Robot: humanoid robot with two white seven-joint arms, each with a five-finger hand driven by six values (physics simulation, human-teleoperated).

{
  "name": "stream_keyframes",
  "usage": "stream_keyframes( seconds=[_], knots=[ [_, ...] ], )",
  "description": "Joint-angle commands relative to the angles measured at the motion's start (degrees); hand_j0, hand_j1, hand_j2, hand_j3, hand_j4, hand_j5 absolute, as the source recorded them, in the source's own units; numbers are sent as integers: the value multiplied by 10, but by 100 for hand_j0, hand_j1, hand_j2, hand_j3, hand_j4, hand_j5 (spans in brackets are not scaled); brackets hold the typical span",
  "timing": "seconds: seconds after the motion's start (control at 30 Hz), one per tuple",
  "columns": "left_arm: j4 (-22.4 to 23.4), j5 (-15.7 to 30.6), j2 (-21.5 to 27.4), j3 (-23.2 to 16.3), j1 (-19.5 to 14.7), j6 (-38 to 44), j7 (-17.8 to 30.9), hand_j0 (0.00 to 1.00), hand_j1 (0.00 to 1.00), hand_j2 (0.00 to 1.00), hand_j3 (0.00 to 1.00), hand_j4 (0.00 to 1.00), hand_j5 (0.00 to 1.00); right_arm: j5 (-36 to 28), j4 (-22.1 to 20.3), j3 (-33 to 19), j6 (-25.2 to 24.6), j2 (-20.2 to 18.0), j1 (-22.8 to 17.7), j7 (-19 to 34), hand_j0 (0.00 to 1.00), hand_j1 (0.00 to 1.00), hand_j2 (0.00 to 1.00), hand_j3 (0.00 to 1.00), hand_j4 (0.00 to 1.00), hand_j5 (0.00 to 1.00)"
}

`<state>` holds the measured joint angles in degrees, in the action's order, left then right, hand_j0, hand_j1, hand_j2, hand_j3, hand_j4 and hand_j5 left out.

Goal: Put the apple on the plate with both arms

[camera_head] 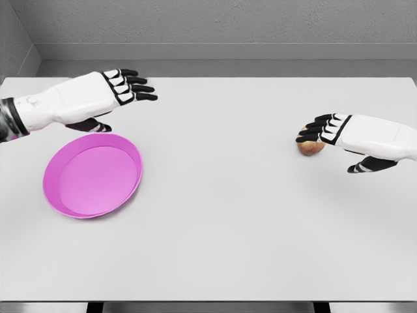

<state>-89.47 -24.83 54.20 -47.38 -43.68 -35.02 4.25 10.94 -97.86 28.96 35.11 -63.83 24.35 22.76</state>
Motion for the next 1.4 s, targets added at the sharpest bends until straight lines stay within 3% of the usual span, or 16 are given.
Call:
stream_keyframes(
  seconds=[0.0, 0.07, 0.3, 0.4, 0.47, 0.57, 0.7, 0.8, 1.17, 1.37],
  knots=[
    [4, -1, -14, -26, 0, 0, 9, 100, 100, 100, 100, 100, 100, -4, -1, -1, -1, -1, 0, 0, 100, 100, 100, 100, 100, 100],
    [4, -1, -26, -21, 2, 0, 47, 100, 100, 100, 100, 100, 100, -5, -1, -2, -1, -1, 3, 0, 100, 100, 100, 100, 100, 100],
    [27, 0, -27, -20, 0, 0, 52, 100, 100, 100, 100, 100, 100, -41, 7, -13, -1, -7, 3, 1, 100, 100, 100, 100, 100, 100],
    [24, 0, -27, -20, -1, 0, 56, 100, 100, 100, 100, 100, 100, -129, 30, -16, -1, -2, 4, 89, 100, 100, 100, 100, 100, 100],
    [24, 0, -31, -20, -2, 0, 74, 100, 100, 100, 100, 100, 100, -146, 40, -17, -1, -1, 18, 109, 100, 100, 100, 100, 100, 100],
    [24, 0, -31, -20, -1, 0, 77, 100, 100, 100, 100, 100, 100, -148, 48, -17, -1, 13, 29, 122, 100, 100, 100, 100, 100, 100],
    [24, 0, -31, -21, -4, 0, 80, 100, 100, 100, 100, 100, 100, -148, 62, -16, -60, 71, 65, 122, 100, 100, 100, 100, 100, 100],
    [25, 0, -31, -20, -4, 0, 80, 100, 100, 100, 100, 100, 100, -147, 118, -15, -65, 123, 82, 122, 100, 100, 100, 100, 100, 100],
    [26, 0, -31, -19, -5, 0, 80, 100, 100, 100, 100, 100, 100, -136, 181, 20, -66, 142, 83, 122, 100, 100, 100, 100, 100, 100],
    [27, 0, -31, -19, -5, 0, 80, 100, 100, 100, 100, 100, 100, -93, 228, 39, -62, 163, 89, 122, 100, 100, 100, 100, 100, 100]
  ],
)
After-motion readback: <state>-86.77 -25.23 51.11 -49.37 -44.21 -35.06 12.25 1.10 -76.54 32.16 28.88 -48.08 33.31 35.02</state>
